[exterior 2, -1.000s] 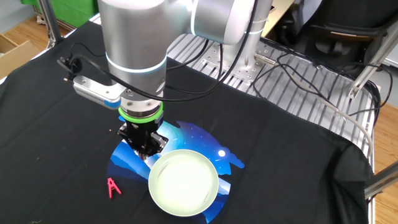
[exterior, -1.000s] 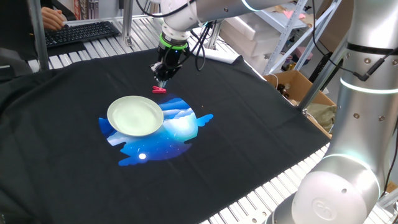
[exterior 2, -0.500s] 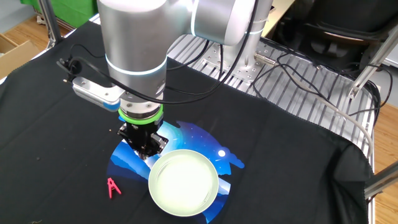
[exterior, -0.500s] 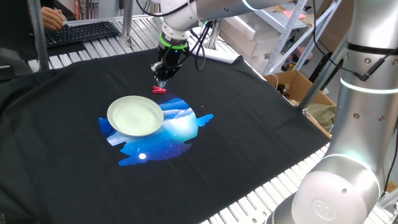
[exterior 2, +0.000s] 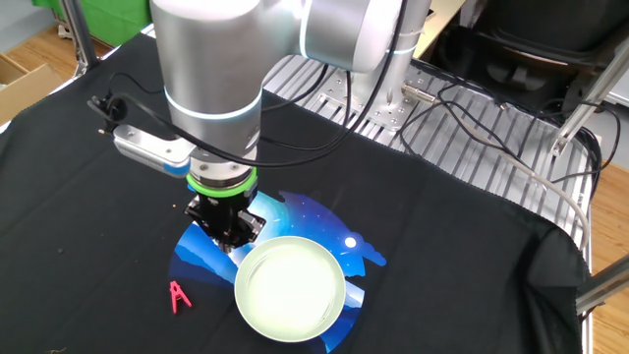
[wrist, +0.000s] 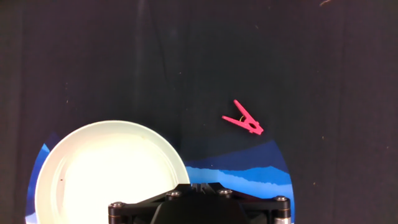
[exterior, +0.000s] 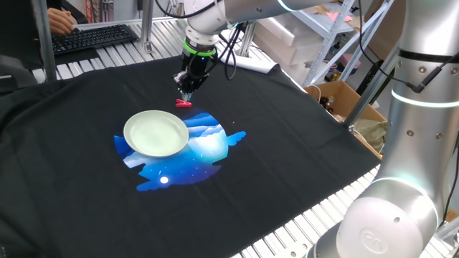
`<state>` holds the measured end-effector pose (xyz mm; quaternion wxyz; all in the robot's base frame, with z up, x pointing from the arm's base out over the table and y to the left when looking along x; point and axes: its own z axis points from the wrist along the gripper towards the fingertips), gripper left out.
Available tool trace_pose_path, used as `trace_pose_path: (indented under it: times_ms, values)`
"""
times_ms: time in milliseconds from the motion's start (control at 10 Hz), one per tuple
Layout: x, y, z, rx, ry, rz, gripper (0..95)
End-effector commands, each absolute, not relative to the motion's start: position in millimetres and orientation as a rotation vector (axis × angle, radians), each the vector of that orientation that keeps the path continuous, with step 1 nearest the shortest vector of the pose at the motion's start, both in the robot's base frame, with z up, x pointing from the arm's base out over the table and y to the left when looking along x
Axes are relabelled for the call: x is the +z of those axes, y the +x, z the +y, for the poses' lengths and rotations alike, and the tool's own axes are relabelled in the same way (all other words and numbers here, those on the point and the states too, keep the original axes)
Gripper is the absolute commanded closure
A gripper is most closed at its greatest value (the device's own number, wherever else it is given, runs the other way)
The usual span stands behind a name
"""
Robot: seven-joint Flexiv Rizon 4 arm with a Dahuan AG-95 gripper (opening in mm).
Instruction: Use a clamp
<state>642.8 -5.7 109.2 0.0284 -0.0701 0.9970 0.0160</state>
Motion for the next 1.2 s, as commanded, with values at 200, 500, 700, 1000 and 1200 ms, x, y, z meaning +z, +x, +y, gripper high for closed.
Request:
trace_pose_path:
  times_ms: [200,500,700,1000,1200]
  values:
    - [108.7,643.6,-5.6,0.043,-0.255,3.065,95.0]
    - [104.5,645.5,-3.8,0.042,-0.269,3.064,76.0]
    - [94.4,651.7,0.1,0.0,-0.302,3.048,76.0]
    - [85.8,677.4,1.9,-0.027,-0.359,3.045,76.0]
    - [80.1,693.7,1.5,-0.023,-0.372,3.043,76.0]
